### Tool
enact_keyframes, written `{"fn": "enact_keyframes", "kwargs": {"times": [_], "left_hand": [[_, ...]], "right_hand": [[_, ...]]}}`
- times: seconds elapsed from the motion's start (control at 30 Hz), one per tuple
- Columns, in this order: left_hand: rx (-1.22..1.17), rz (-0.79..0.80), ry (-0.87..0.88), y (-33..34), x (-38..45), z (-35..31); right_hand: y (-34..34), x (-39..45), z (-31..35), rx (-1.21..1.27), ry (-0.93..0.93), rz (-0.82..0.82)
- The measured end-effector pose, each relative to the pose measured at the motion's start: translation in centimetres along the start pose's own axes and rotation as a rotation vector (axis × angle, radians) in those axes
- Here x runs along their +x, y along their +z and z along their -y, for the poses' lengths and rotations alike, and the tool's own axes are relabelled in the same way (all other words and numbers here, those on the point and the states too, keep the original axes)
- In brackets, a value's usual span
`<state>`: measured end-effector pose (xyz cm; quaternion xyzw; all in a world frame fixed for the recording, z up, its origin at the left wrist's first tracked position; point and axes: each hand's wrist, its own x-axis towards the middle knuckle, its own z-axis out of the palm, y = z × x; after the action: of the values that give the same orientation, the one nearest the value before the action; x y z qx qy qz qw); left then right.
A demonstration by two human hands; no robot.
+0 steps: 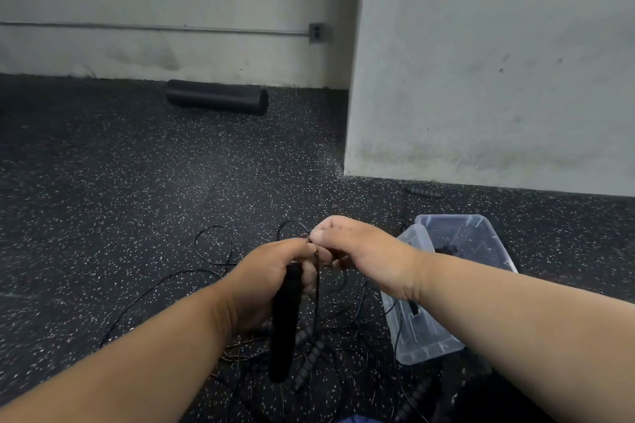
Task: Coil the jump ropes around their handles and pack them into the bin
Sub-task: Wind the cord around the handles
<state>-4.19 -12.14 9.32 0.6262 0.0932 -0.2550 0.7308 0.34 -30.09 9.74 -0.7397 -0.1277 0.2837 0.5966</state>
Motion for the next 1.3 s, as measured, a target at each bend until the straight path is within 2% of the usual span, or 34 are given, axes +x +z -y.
{"fn": "enact_keyframes", "kwargs": {"times": [0.1, 0.17, 0.23, 0.3, 0.37, 0.47, 0.53, 0.57, 0.63, 0.7, 0.77, 0.87, 1.0, 1.07, 1.17, 1.2, 1.3], "left_hand": [[-0.118, 0.152, -0.054, 0.2, -0.5, 0.0], [-0.234, 0.184, -0.055, -0.1, -0.7, 0.1], [-0.236, 0.143, -0.088, -0.5, -0.8, 0.5], [-0.087, 0.085, -0.145, -0.5, -1.2, 0.9], [0.003, 0.077, -0.148, -0.3, -1.6, 1.3], [-0.064, 0.071, -0.053, 0.0, -1.9, 0.6], [-0.088, 0.085, 0.018, -0.1, -1.9, -0.1], [-0.085, 0.093, 0.039, -0.1, -1.9, -0.5], [-0.063, 0.102, 0.08, -0.1, -2.0, -0.9], [-0.082, 0.083, 0.142, 0.1, -2.2, -1.4], [-0.21, 0.048, 0.2, 0.5, -2.4, -1.8], [-0.461, -0.047, 0.242, 0.4, -2.1, -2.6], [-0.607, -0.259, 0.302, -0.8, -0.8, -3.0], [-0.611, -0.331, 0.331, -1.2, -0.8, -3.2], [-0.476, -0.33, 0.303, -1.6, -0.9, -3.2], [-0.331, -0.356, 0.268, -2.0, -0.8, -3.0], [0.371, -0.474, 0.241, -3.3, -1.5, -2.5]], "right_hand": [[-0.4, 0.2, -0.2, -0.102, 0.007, -0.128], [-0.6, 0.4, -0.3, -0.122, -0.009, -0.199], [-0.9, 0.5, -0.1, -0.056, -0.041, -0.251], [-1.4, 0.6, 0.2, 0.012, -0.052, -0.312], [-1.9, 0.8, 0.4, -0.022, -0.046, -0.401], [-2.2, 0.4, 0.5, -0.174, 0.04, -0.494], [-2.3, -0.2, 0.4, -0.381, -0.02, -0.433], [-2.1, -0.5, 0.7, -0.436, -0.104, -0.337], [-1.4, -0.4, 0.8, -0.369, -0.193, -0.054], [-0.5, -0.4, 0.8, -0.168, -0.144, 0.133], [-0.1, -0.5, 0.6, -0.022, -0.085, 0.146], [0.1, -0.2, -0.2, 0.01, -0.007, 0.099], [1.9, 0.3, -0.5, 0.017, -0.011, 0.151], [2.4, -0.2, -0.3, -0.054, -0.043, 0.144], [1.5, -0.7, -0.3, -0.073, -0.068, 0.039], [1.2, -0.4, -0.1, -0.106, -0.072, 0.012], [-0.3, -0.4, 0.8, -0.218, -0.033, -0.009]]}}
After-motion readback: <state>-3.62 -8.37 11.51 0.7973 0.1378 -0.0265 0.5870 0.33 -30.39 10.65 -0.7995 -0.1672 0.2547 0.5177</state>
